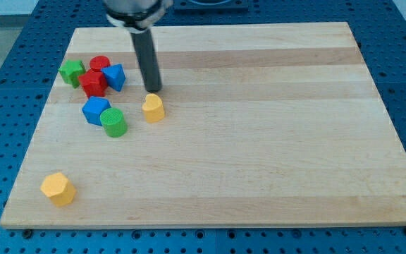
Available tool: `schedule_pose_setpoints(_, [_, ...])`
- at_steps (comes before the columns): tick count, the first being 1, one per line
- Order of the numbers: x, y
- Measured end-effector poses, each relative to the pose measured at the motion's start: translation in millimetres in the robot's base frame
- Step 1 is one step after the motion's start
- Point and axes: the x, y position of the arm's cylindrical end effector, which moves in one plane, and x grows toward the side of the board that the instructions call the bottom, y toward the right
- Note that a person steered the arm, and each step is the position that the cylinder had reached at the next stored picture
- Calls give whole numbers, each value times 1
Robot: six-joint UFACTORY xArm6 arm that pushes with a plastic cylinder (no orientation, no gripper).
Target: Move yellow heart closer to the yellow hexagon
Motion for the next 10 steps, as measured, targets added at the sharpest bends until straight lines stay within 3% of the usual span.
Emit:
schedule_pose_setpoints(2, [112,19])
schedule_pose_setpoints(3, [82,35])
schedule_pose_setpoints(4, [20,35])
schedule_pose_setpoints(5, [16,-19])
schedule_pose_setpoints(6, [89,-42])
schedule_pose_setpoints(7, [120,-42])
schedule_pose_setpoints(9, [29,-26])
schedule_pose_setpoints(10, [51,7])
